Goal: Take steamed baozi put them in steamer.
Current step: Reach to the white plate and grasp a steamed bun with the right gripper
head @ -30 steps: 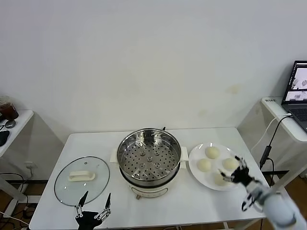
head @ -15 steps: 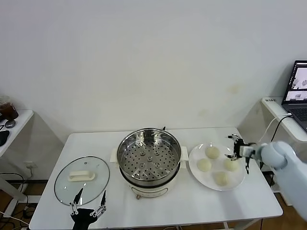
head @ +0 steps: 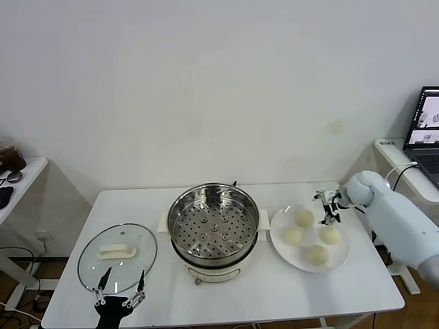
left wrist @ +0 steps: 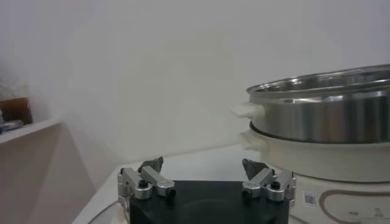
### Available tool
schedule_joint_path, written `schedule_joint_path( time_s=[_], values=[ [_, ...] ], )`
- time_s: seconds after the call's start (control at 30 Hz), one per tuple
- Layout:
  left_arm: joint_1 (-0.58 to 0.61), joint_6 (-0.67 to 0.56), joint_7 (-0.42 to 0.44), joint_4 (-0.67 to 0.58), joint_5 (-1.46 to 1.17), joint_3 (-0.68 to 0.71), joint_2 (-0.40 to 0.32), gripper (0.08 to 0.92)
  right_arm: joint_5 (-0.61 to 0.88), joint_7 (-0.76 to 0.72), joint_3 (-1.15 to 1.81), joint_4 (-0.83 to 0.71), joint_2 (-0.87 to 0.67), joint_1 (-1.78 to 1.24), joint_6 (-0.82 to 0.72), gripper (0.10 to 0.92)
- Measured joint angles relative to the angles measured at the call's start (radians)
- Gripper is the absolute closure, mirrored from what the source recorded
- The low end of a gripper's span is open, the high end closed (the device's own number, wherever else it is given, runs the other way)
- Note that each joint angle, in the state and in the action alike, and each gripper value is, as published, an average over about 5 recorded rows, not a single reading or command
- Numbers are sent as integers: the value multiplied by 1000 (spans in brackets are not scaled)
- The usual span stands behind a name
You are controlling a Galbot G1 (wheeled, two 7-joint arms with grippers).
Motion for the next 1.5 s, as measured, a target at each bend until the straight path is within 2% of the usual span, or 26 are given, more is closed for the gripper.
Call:
schedule_joint_path(
  time_s=[0.53,0.73,1.07,1.5],
  values=[
    [6,-9,3,-8,14,-27,0,177,-26,-13,-54,-120,107,43,3,211],
    [2,-10,3,-9,15,-29,-2,177,-33,-20,-61,-133,120,51,0,272],
    [-3,-10,3,-9,15,-32,-3,177,-39,-31,-68,-140,124,57,0,461],
    [2,-10,3,-15,15,-33,-3,177,8,-54,-108,-85,76,80,-14,516]
  ],
)
